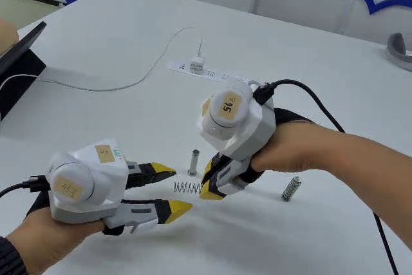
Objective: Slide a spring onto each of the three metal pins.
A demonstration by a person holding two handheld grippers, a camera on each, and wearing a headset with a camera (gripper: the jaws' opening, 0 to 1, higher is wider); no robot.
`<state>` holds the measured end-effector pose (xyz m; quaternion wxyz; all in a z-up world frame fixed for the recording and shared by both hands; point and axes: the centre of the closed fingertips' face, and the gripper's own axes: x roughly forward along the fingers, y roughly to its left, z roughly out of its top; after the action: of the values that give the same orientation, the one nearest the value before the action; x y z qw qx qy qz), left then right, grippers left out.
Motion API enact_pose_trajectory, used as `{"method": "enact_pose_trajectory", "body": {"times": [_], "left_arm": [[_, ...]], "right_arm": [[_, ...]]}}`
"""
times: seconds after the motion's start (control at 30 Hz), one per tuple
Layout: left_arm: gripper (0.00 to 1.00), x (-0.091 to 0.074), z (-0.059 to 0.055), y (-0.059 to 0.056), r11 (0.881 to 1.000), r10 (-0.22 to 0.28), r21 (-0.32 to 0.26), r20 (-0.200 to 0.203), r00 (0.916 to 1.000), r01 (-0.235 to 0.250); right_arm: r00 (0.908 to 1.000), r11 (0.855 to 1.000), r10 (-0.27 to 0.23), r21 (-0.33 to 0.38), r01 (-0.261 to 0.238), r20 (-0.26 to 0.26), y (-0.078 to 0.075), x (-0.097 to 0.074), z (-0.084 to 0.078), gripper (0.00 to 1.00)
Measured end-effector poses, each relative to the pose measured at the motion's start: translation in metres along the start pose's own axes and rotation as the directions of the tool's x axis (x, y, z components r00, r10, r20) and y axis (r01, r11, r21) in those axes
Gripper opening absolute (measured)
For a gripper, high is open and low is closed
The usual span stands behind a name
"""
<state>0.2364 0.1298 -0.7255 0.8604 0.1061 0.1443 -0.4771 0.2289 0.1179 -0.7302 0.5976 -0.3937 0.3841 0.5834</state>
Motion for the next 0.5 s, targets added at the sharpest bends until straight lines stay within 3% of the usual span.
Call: {"method": "enact_pose_trajectory", "body": {"times": [0.3, 0.5], "left_arm": [[0.17, 0.0004, 0.0025, -0.0061, 0.998, -0.023, 0.053, 0.008, 0.9997, 0.023], [0.13, 0.0024, 0.0026, -0.0079, 0.998, -0.031, 0.063, 0.007, 0.9995, 0.031]], "right_arm": [[0.9997, 0.999, 0.002, -0.034, -0.003, -0.026, 0.0019, -0.0038, -0.0023, 0.12], [0.9996, 0.999, 0.007, -0.042, -0.008, -0.029, 0.0041, -0.0100, -0.0024, 0.12]]}}
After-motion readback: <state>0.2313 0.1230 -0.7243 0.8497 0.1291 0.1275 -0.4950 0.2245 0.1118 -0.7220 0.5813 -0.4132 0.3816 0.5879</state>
